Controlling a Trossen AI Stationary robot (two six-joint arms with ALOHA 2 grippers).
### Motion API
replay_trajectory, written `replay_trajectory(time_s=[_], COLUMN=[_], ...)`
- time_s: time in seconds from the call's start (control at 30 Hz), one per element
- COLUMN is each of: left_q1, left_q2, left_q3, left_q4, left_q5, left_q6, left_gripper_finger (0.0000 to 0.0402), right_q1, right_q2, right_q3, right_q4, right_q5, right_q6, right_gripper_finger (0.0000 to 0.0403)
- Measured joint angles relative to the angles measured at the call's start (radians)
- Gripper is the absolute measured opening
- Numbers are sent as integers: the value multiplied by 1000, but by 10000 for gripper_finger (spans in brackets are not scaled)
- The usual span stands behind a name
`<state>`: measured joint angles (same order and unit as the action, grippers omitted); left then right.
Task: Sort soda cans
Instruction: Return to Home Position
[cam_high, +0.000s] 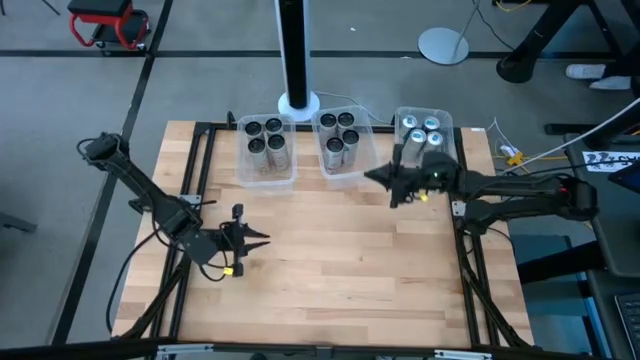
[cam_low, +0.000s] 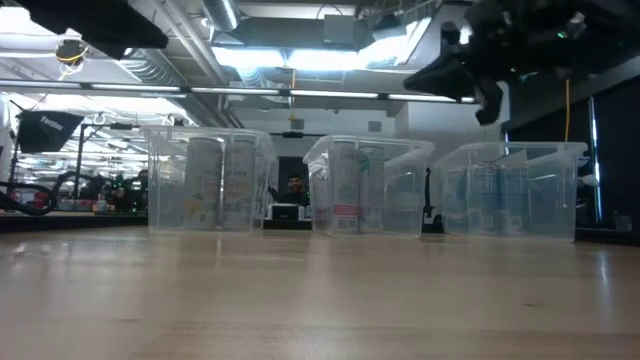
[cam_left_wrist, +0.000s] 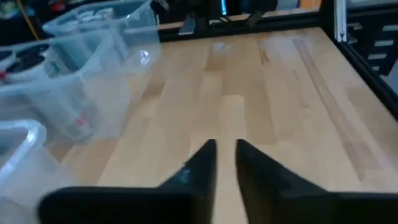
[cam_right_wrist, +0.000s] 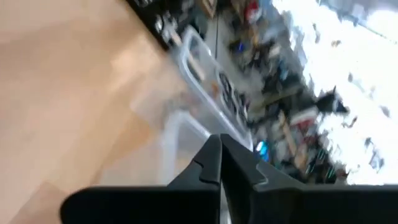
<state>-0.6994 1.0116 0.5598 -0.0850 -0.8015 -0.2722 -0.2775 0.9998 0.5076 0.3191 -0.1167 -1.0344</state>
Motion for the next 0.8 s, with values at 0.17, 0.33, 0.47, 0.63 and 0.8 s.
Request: replay_trajectory(time_s=[0.17,0.33,0.47,0.63,0.8], left_q1=[94,185,249,315,352], left_q2=[-65,-182,-276,-372,-482], left_q3=[-73,-178,-275,-367,-417], left_q4=[77,109,208,279,279], left_q5=[29,122,178,237,237], left_q6=[96,96,123,145,170], left_gripper_finger=[6,10,3,2,4], right_q1=[88,177,220,233,232], right_q2=[-29,-70,-123,-205,-304], right_q3=[-168,-286,-328,-381,-460], right_q4=[181,285,283,275,278], right_q5=[0,12,33,56,15], right_q6=[-23,-70,-98,-117,-116], right_gripper_finger=[23,25,25,25,25])
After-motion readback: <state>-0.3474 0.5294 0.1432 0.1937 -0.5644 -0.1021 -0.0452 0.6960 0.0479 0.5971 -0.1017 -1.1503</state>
